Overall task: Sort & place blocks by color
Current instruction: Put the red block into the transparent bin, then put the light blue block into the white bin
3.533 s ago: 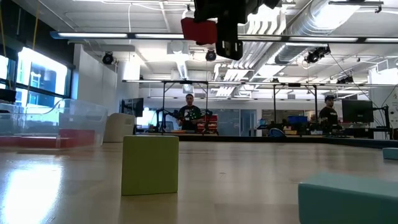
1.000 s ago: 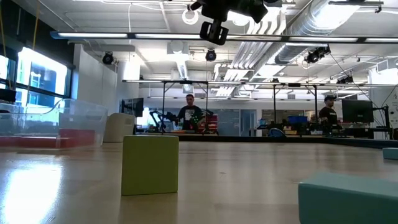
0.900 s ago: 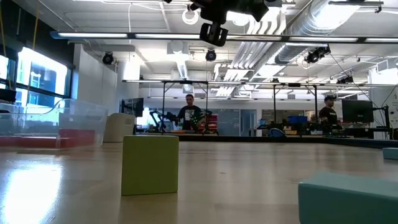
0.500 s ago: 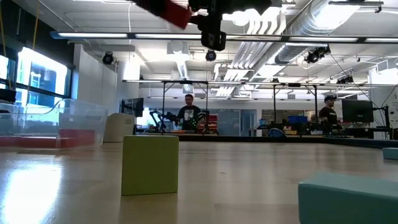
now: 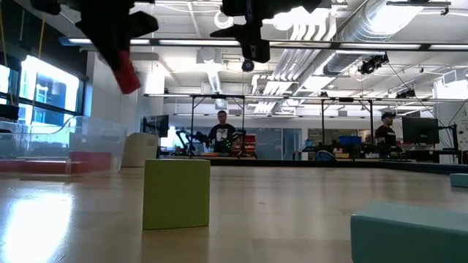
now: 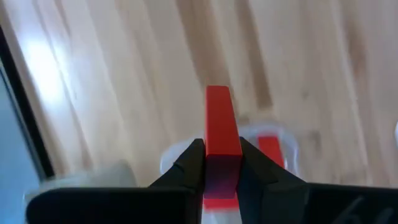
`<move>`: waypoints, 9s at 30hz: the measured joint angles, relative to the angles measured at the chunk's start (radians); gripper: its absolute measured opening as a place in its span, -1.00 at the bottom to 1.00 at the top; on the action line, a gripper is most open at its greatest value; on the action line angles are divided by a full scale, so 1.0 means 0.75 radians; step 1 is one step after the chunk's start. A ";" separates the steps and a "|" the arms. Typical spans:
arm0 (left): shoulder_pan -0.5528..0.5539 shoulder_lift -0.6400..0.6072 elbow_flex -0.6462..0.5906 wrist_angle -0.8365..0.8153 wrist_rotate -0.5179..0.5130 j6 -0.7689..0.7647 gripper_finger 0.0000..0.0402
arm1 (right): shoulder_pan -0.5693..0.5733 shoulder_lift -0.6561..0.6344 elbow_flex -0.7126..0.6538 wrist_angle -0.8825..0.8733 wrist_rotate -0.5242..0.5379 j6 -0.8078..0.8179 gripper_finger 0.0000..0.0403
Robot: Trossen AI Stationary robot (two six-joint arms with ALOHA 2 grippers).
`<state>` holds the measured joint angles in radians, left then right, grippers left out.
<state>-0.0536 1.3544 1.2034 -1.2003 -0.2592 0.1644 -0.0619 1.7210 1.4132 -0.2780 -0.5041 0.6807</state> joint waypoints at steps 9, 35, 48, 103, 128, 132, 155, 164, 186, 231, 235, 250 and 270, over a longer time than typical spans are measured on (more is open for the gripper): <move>0.000 -0.089 -0.085 -0.156 -0.022 -0.129 -0.82 | 0.077 0.000 0.000 -0.109 0.181 0.004 0.06; 0.001 -0.649 -0.668 0.050 -0.086 -1.267 -0.80 | 0.181 0.000 0.000 -0.191 0.443 0.109 0.06; 0.023 -0.652 -0.695 0.050 -0.089 -1.439 -0.63 | 0.181 0.000 -0.001 -0.191 0.445 0.105 0.06; 0.144 -0.906 -0.695 0.982 0.150 -0.844 -0.48 | 0.506 -0.001 -0.115 -1.416 0.577 0.513 0.06; 0.213 -0.906 -0.695 1.080 0.076 -0.843 -0.06 | 0.522 -0.038 -0.337 -1.555 0.697 0.282 0.06; 0.213 -0.906 -0.695 1.080 0.077 -0.843 -0.07 | 0.497 -0.158 -0.451 -1.535 0.704 0.331 0.06; 0.213 -0.904 -0.695 1.080 0.075 -0.847 -0.07 | 0.458 -0.706 -1.036 -0.771 0.500 0.840 0.06; 0.213 -0.904 -0.695 1.079 0.055 -0.853 -0.07 | 0.459 -0.706 -1.036 -0.760 0.507 0.839 0.06; 0.213 -0.904 -0.695 1.079 0.048 -0.879 -0.07 | 0.558 -0.582 -1.035 -0.719 0.566 0.884 0.06; 0.213 -0.904 -0.694 1.079 0.047 -1.542 -0.07 | 0.533 -0.361 -0.741 -0.513 0.707 0.720 -0.50; 0.213 -0.898 -0.694 1.082 0.048 -1.710 -0.07 | 0.494 -0.361 -0.622 -0.513 0.801 0.588 -0.50; 0.213 -0.638 -0.693 1.444 0.073 -1.772 -0.07 | 0.292 -0.362 -0.268 -0.516 1.005 -0.024 -0.50; 0.213 -0.352 -0.694 1.649 0.175 -1.854 -0.07 | 0.187 -0.101 0.243 -0.729 1.048 -0.544 -0.50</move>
<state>0.1059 1.0906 0.6830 0.0368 -0.1276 -1.2260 0.0780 1.6454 1.5952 -0.8251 0.2817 0.2728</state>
